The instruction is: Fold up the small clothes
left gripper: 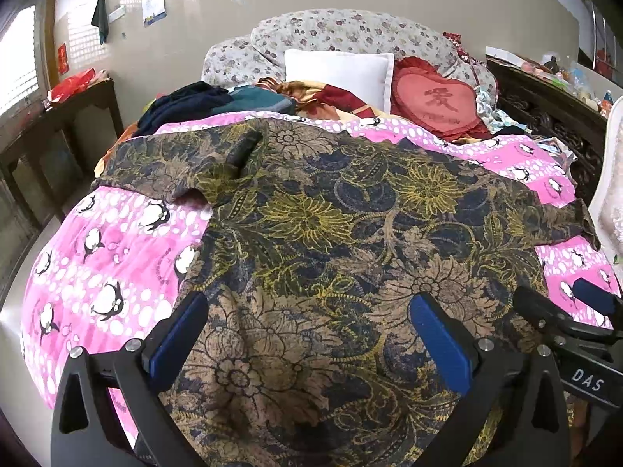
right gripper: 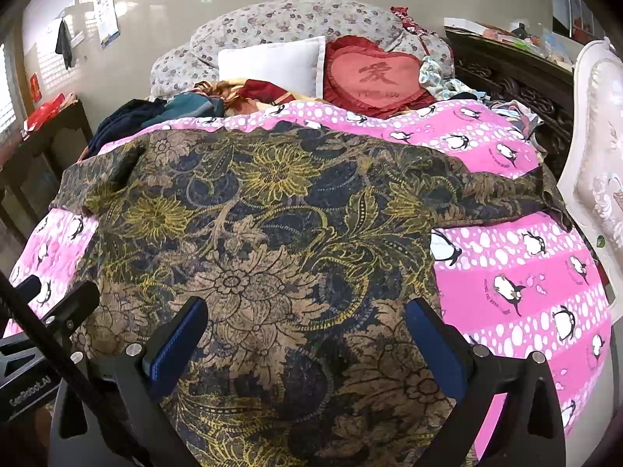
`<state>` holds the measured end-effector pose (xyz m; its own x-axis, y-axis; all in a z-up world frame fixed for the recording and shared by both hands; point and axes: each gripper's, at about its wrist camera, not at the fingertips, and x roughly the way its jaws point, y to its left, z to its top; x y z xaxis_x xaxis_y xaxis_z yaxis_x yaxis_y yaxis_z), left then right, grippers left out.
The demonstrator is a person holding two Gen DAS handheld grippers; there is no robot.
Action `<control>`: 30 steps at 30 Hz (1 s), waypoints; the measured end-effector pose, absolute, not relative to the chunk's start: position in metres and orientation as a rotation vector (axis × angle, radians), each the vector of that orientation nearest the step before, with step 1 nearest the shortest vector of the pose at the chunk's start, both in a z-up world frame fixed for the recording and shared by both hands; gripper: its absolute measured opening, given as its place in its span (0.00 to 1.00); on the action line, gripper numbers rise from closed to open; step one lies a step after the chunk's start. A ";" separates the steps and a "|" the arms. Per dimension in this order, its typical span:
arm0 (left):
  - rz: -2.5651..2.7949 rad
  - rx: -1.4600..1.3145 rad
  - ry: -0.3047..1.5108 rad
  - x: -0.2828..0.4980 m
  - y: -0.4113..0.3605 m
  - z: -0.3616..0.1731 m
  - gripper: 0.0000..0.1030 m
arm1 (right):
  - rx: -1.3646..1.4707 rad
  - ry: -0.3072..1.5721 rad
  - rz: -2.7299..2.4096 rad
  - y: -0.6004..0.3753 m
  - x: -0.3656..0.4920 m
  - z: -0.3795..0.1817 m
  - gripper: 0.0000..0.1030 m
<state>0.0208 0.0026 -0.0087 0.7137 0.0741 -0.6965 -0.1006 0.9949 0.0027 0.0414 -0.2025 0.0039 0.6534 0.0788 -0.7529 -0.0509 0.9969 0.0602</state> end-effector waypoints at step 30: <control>-0.005 -0.007 0.754 0.056 0.002 0.008 1.00 | 0.063 0.862 0.006 -0.202 0.070 0.013 1.00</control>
